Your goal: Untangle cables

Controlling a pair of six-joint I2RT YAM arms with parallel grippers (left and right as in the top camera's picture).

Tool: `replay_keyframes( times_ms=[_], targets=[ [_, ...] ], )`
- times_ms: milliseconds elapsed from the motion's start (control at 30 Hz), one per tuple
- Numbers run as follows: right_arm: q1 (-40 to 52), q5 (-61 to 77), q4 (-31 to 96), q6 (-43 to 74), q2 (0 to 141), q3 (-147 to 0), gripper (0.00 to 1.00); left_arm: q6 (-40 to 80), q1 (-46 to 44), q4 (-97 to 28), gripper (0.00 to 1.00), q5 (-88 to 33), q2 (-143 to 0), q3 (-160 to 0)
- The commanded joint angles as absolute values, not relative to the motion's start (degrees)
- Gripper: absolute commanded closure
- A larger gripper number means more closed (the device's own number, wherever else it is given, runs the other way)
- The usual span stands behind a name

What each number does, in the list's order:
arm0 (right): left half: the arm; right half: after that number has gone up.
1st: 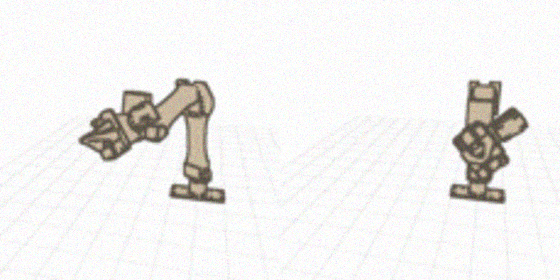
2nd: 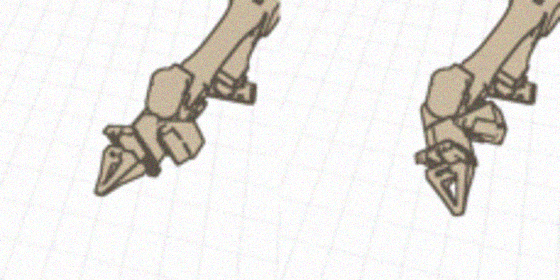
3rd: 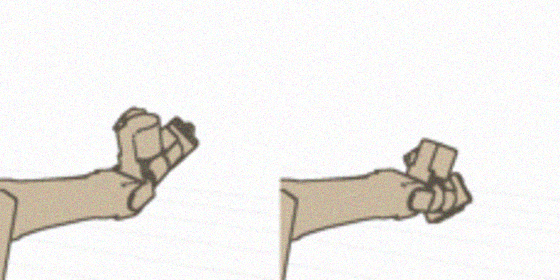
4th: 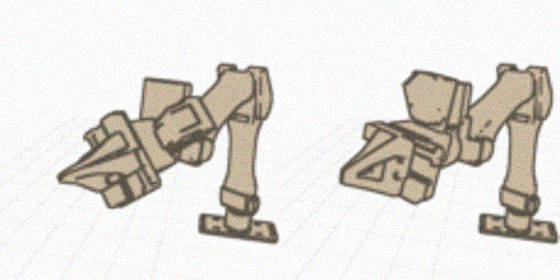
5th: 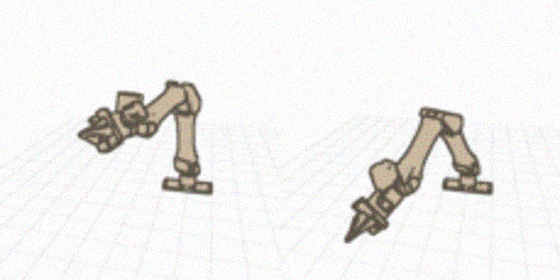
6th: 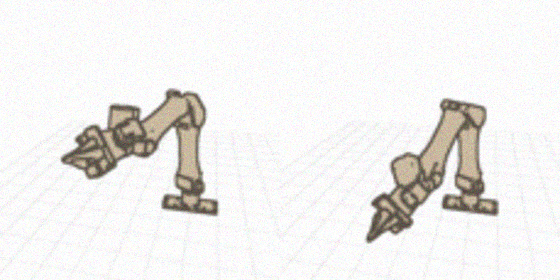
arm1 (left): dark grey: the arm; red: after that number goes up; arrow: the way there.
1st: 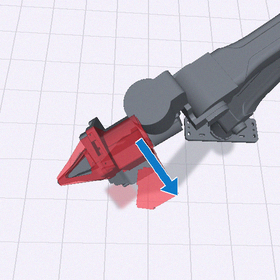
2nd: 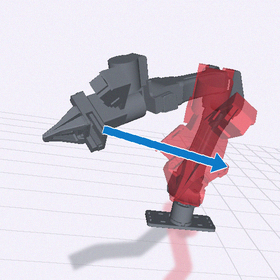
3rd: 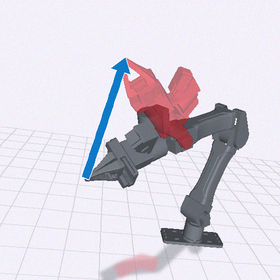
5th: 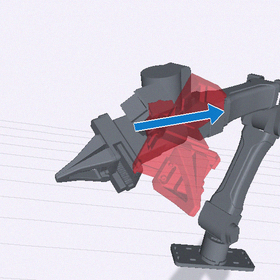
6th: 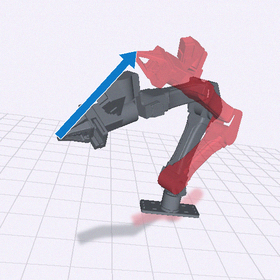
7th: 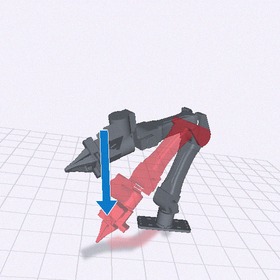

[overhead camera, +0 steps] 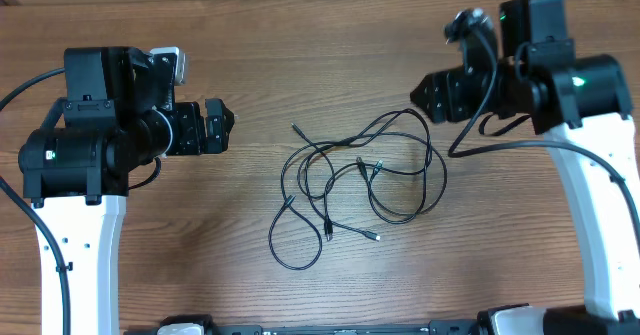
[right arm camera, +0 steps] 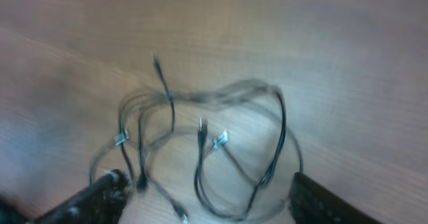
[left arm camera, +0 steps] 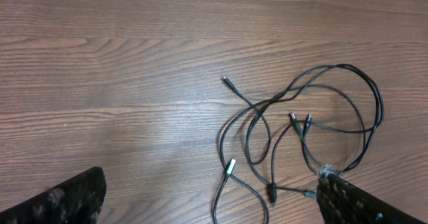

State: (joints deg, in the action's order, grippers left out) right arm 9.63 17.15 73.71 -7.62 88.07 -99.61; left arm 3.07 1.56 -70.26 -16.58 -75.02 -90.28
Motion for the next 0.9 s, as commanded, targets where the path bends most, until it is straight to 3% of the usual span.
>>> replay_keyframes(
  times_ms=[0,167,367,567,867],
  targets=[
    [9.67,17.21,77.21,-7.51,90.61,-96.20,0.19,3.86,1.37,-70.24,0.00,-16.10,-74.94,-91.02],
    [9.67,17.21,77.60,-7.55,91.72,-87.33,0.09,3.86,1.37,-70.24,0.00,-16.10,-74.94,-91.02],
    [9.67,17.21,71.13,-6.35,91.74,-76.36,0.09,3.86,1.37,-70.22,0.00,-16.10,-74.94,-91.02],
    [9.67,17.23,59.83,-2.98,91.74,-66.92,0.18,3.86,1.37,-70.24,0.00,-16.10,-74.94,-91.02],
    [9.67,17.30,54.41,-2.96,91.74,-61.01,0.27,3.86,1.37,-70.24,0.00,-16.10,-74.94,-91.02]
  ],
)
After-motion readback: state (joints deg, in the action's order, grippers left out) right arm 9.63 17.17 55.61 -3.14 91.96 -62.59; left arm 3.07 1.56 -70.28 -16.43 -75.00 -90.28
